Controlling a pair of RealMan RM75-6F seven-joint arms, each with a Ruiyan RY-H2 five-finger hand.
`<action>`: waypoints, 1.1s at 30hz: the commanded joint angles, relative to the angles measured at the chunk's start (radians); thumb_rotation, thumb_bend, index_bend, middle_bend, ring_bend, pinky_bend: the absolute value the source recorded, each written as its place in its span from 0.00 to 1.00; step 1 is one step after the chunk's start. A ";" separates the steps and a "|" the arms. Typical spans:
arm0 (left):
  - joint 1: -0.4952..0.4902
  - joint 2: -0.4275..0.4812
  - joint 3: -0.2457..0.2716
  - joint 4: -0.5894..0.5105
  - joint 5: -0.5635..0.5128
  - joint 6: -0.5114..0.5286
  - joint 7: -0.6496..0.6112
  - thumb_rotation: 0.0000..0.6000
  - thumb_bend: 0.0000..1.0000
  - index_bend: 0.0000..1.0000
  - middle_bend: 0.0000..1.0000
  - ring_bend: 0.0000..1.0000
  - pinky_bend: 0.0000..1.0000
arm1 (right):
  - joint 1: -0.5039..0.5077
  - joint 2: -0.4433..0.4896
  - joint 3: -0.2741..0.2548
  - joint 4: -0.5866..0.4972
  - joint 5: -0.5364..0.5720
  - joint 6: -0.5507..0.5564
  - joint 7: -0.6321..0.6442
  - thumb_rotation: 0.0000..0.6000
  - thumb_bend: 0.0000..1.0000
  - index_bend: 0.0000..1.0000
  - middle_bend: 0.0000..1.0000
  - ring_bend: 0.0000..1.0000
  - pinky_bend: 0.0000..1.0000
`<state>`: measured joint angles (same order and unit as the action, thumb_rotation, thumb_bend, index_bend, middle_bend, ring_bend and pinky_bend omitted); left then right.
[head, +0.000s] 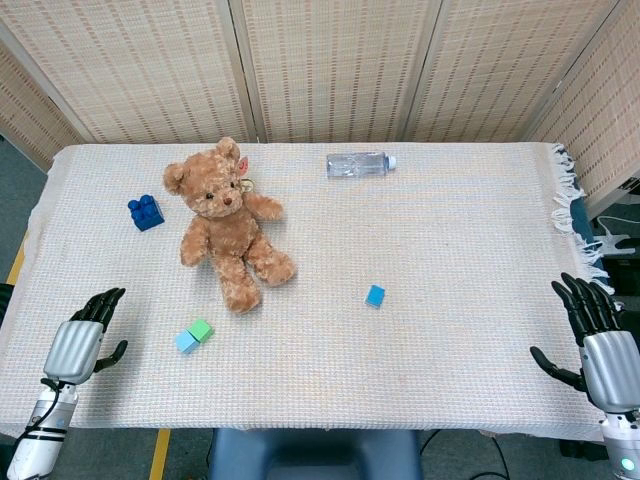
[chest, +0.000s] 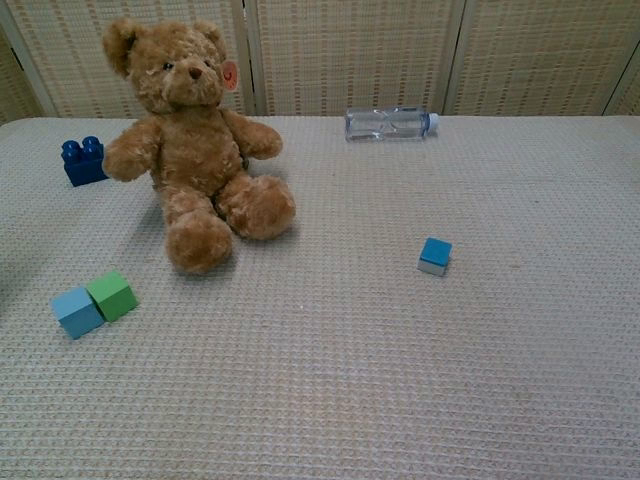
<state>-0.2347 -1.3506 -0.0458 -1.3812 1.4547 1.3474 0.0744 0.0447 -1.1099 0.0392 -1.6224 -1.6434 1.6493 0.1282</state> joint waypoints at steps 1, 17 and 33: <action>0.001 -0.001 0.000 0.001 0.000 0.001 0.001 1.00 0.33 0.05 0.06 0.10 0.34 | 0.003 -0.002 0.000 -0.001 -0.001 -0.006 0.005 1.00 0.10 0.00 0.01 0.00 0.05; -0.032 -0.147 -0.086 0.094 -0.024 0.071 0.091 1.00 0.33 0.02 0.06 0.10 0.34 | 0.021 -0.007 -0.010 -0.003 -0.017 -0.052 0.018 1.00 0.10 0.00 0.01 0.00 0.06; -0.201 -0.364 -0.264 0.309 -0.249 -0.085 0.240 1.00 0.33 0.03 0.11 0.14 0.35 | 0.046 0.020 -0.024 0.003 -0.024 -0.102 0.075 1.00 0.10 0.00 0.01 0.00 0.07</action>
<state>-0.4214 -1.7007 -0.2966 -1.0864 1.2208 1.2760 0.3029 0.0907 -1.0901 0.0159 -1.6190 -1.6676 1.5474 0.2033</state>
